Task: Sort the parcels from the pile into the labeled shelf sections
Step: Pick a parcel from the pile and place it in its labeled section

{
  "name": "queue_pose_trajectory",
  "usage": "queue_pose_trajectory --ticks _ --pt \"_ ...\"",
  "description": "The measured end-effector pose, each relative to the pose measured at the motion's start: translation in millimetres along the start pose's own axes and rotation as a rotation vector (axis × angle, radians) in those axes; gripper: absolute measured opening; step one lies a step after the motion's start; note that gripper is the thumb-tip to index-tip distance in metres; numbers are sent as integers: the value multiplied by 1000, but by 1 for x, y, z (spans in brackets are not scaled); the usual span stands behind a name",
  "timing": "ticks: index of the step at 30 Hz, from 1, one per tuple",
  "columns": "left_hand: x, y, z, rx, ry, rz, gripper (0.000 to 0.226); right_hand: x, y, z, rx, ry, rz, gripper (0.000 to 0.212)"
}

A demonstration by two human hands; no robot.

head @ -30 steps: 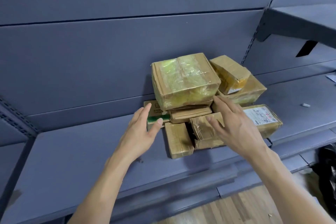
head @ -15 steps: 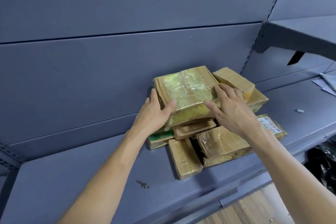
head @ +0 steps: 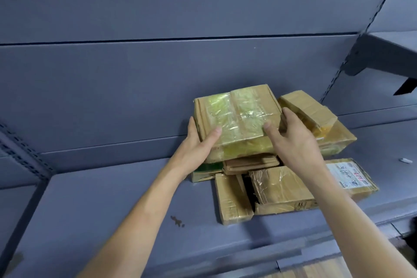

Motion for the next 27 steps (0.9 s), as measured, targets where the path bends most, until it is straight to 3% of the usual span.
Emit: queue_pose_trajectory --ticks 2,11,15,22,27 --pt "9 -3 -15 12 44 -22 124 -3 -10 -6 29 -30 41 70" --pt "48 -62 -125 85 298 -158 83 -57 -38 -51 48 -196 321 34" --pt "52 -108 -171 165 319 -166 65 -101 -33 -87 -20 -316 310 34" --pt "56 -177 -195 251 260 -181 75 -174 -3 -130 -217 -511 294 29" --pt "67 -215 -187 340 191 -166 84 -212 2 -155 -258 -553 217 49"
Point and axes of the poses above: each hand's wrist, its own z-axis towards the middle knuckle, its own x-axis out of the back of the hand, y = z × x, the point moved 10 cm from there along z, towards the middle knuckle, and after that the axes turned 14 degrees about z, right-handed, at the moved point
